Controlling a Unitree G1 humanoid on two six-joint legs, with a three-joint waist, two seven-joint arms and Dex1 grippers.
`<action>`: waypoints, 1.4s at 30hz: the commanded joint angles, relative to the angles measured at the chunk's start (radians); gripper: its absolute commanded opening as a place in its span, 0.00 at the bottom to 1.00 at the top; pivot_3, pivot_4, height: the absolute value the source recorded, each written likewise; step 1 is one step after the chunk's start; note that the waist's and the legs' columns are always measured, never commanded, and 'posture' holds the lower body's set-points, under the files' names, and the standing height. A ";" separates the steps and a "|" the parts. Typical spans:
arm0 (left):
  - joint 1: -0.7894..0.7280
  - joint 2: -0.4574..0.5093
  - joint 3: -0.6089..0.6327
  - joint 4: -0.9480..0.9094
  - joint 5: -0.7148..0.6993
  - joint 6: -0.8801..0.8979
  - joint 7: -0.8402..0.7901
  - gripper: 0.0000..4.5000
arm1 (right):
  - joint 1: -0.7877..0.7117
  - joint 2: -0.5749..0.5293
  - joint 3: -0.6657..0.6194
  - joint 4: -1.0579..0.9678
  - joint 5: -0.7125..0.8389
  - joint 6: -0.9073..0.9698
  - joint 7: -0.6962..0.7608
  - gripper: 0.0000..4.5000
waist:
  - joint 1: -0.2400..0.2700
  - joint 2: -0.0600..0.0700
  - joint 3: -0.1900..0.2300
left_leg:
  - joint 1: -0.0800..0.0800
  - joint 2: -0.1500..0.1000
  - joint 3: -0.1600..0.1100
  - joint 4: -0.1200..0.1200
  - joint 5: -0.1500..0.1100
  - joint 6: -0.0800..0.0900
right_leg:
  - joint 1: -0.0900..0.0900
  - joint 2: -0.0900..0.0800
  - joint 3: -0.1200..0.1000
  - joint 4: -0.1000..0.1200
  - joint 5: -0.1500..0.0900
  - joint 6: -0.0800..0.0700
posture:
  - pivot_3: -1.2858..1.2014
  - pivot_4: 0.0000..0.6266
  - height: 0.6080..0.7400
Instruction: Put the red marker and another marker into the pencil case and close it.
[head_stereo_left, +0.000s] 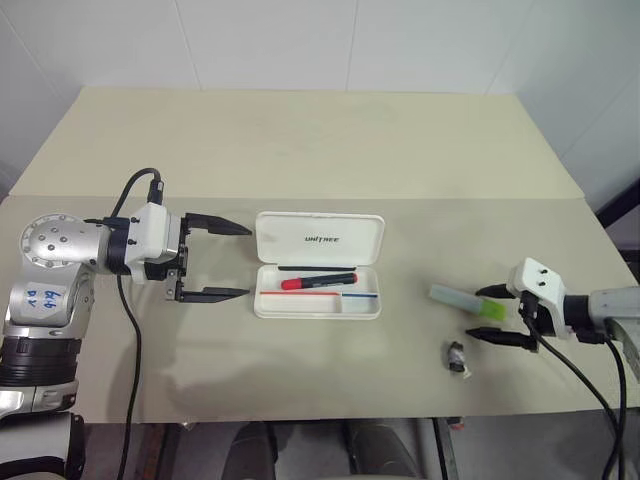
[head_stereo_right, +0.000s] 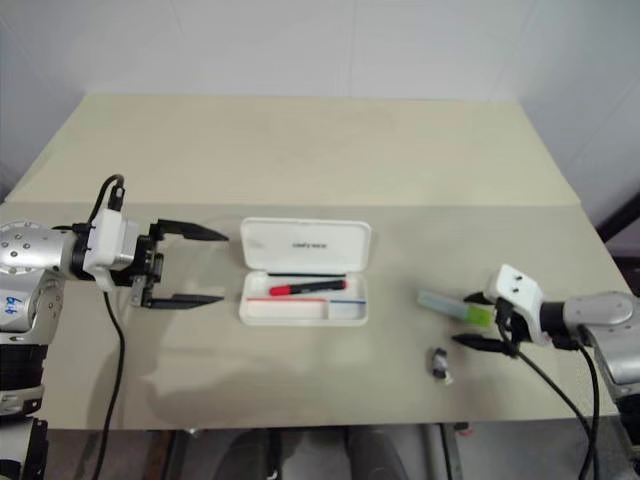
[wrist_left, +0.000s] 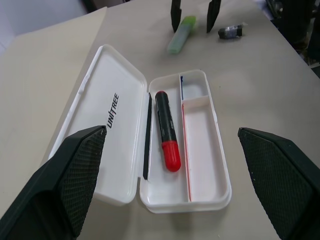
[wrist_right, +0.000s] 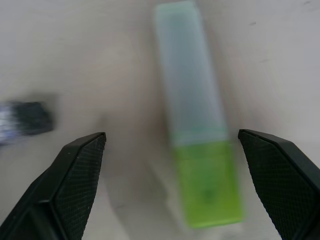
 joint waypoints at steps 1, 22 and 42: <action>-0.001 0.002 0.021 -0.029 -0.033 0.009 0.010 1.00 | -0.049 0.035 0.036 0.091 -0.045 -0.047 0.019 0.87 | -0.006 0.000 0.000 | 0.001 0.000 0.000 0.000 0.000 0.000 | 0.001 0.000 0.000 0.000 0.000 0.000 | 0.52 0.24 1.00; -0.044 -0.017 0.010 0.042 -0.014 -0.046 0.021 1.00 | -0.255 0.039 0.018 -0.129 0.004 0.121 0.032 0.25 | -0.028 0.004 0.002 | 0.002 0.000 0.002 -0.001 0.002 0.002 | 0.000 0.000 0.003 0.000 0.006 -0.001 | 0.52 0.24 1.00; 0.134 0.049 0.097 0.030 0.000 -0.079 0.073 1.00 | -0.499 0.412 0.368 -0.516 0.072 0.634 -0.210 0.25 | -0.009 0.004 0.002 | -0.013 0.002 -0.001 -0.001 0.000 -0.001 | -0.018 0.001 -0.002 0.007 0.001 -0.004 | 0.52 0.24 1.00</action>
